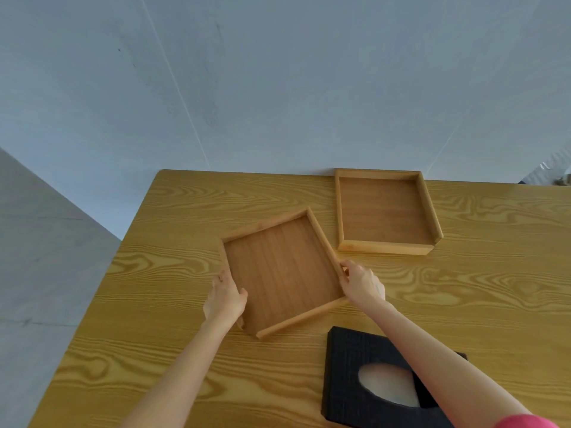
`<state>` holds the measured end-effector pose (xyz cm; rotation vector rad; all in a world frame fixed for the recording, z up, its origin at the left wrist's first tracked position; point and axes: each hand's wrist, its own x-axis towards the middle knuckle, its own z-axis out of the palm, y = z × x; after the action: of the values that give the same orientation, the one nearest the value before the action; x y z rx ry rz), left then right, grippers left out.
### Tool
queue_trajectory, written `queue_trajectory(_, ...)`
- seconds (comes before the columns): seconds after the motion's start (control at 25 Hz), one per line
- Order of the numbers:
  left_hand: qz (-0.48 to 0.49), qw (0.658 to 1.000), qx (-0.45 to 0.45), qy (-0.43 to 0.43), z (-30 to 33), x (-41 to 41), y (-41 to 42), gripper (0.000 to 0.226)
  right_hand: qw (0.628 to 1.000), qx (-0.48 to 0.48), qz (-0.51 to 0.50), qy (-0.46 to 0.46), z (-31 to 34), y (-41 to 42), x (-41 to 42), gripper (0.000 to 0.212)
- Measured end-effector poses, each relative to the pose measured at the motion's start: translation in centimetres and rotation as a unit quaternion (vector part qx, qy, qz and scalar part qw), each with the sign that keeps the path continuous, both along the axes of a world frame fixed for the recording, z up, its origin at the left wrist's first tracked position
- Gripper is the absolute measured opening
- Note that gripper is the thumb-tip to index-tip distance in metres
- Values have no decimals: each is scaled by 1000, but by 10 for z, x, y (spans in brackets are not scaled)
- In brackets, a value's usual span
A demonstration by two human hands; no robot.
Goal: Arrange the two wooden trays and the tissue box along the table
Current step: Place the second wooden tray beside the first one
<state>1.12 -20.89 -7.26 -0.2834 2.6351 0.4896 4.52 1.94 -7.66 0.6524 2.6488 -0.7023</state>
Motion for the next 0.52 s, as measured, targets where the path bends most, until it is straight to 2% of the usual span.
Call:
queue_trajectory(0.08,-6,1000,-5,19,-6,0,-1,54,1000,10,-18,15,-3,-3,0,37)
queue_trajectory(0.24,12,999,15,45,-13,-10,-4,56,998,31,-28,39,-6,-8,-2,37)
queue_trajectory(0.52,-41,997,19,62,-20,-67,-4,61,996,5,-89,17,-10,-12,-24,36)
